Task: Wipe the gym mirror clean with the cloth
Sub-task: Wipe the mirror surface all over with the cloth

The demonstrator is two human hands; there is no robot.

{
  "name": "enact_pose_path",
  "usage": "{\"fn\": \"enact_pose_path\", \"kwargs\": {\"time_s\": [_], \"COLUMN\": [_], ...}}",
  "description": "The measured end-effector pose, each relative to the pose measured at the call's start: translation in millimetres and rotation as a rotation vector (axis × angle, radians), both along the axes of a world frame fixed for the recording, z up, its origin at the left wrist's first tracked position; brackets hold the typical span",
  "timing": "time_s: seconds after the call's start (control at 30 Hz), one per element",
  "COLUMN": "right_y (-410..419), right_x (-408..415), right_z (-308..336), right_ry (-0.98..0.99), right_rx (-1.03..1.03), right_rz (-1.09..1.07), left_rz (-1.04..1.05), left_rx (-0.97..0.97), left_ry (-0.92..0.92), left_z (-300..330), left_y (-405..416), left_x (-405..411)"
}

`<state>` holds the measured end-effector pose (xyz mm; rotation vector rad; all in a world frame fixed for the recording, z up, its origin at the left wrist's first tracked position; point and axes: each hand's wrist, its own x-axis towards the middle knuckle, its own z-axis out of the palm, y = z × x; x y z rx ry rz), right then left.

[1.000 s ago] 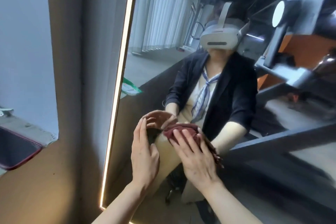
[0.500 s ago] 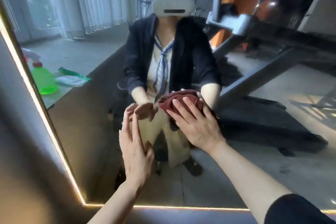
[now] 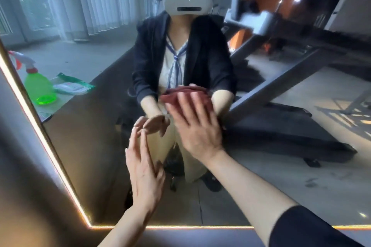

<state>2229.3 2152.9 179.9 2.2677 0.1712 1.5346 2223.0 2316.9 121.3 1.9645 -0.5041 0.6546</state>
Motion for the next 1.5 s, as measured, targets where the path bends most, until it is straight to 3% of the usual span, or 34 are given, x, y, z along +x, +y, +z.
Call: {"fn": "enact_pose_path", "kwargs": {"time_s": [0.2,0.43,0.63,0.77,0.9,1.1,1.33,1.5], "right_y": [99.3,157.7,163.2,120.5,45.9,-50.0,-150.9,-139.5], "right_x": [51.3,80.4,83.3,61.3,26.5,-31.9,-92.6,-88.0], "right_z": [9.9,3.4,7.9,17.1,26.3,25.3,-21.0,-43.1], "right_ry": [0.239,0.277,0.314,0.297,0.181,0.062,-0.088,-0.281], "right_rx": [-0.182,-0.271,-0.371,-0.401,-0.202,0.024,0.385,0.804], "right_rz": [0.082,0.080,0.059,0.010,0.002,-0.113,-0.308,-0.261], "left_rz": [0.124,0.181,0.199,0.189,0.109,-0.082,-0.196,-0.124], "left_rx": [-0.091,-0.193,-0.250,-0.219,-0.140,0.106,0.332,0.434], "left_ry": [0.090,0.141,0.154,0.146,0.108,-0.088,-0.231,-0.225], "left_z": [-2.7,-6.2,-10.1,-6.3,-1.5,11.9,16.9,11.9], "left_y": [31.9,71.6,67.4,46.1,12.4,-46.8,-98.8,-103.6], "left_x": [22.0,44.7,45.3,34.9,13.9,-15.0,-36.5,-38.5]}}
